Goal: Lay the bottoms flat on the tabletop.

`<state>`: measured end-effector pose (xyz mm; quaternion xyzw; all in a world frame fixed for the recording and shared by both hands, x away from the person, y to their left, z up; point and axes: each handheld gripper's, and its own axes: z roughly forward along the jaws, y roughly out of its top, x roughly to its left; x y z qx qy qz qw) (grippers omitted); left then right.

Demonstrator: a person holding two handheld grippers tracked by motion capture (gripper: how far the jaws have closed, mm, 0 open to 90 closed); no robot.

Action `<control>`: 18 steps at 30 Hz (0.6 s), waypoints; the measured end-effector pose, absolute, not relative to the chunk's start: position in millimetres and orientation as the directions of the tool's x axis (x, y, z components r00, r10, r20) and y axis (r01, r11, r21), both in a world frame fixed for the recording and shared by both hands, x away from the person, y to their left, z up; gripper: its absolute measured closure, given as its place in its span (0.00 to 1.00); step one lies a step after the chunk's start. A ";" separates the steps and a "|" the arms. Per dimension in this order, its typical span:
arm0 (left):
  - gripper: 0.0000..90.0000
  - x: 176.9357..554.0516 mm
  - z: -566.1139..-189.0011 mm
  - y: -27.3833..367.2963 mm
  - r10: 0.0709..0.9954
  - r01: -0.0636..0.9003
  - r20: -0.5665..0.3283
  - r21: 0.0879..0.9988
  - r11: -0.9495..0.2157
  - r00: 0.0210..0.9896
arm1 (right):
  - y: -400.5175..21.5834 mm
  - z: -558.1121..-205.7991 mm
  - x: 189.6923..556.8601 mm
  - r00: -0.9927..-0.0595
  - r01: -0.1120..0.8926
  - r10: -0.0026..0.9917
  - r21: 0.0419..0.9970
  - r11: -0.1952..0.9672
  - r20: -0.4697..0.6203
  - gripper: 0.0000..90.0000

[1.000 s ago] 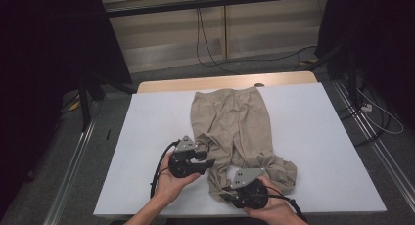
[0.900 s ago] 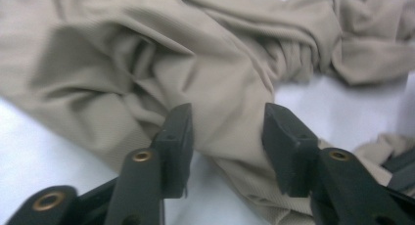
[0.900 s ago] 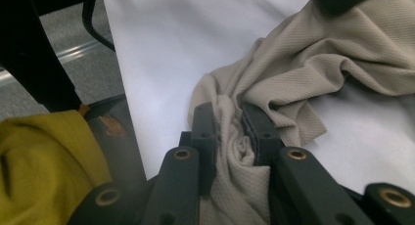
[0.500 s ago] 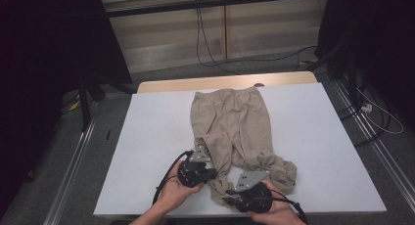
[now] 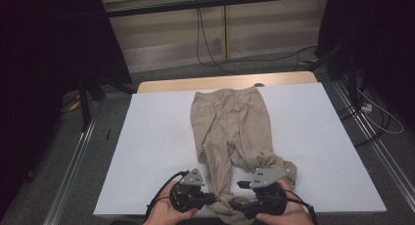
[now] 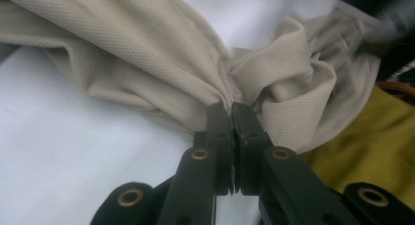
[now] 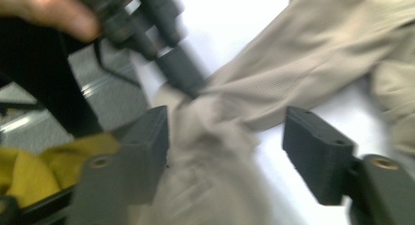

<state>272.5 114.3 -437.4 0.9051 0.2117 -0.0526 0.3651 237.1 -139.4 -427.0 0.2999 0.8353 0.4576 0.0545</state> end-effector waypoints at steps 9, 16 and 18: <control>0.71 265.6 -426.1 125.3 0.365 0.418 -0.234 0.696 -0.584 0.901 | -135.4 -435.2 256.2 -0.779 0.453 0.615 0.789 0.414 0.125 0.72; 0.72 301.1 -424.0 137.2 0.504 0.457 -0.174 0.723 -0.518 0.846 | -112.9 -438.8 277.0 -0.787 0.430 0.614 0.773 0.467 0.067 0.60; 0.70 312.8 -432.2 132.7 0.517 0.468 -0.168 0.706 -0.532 0.840 | -106.9 -442.7 285.6 -0.783 0.437 0.619 0.764 0.476 0.062 0.58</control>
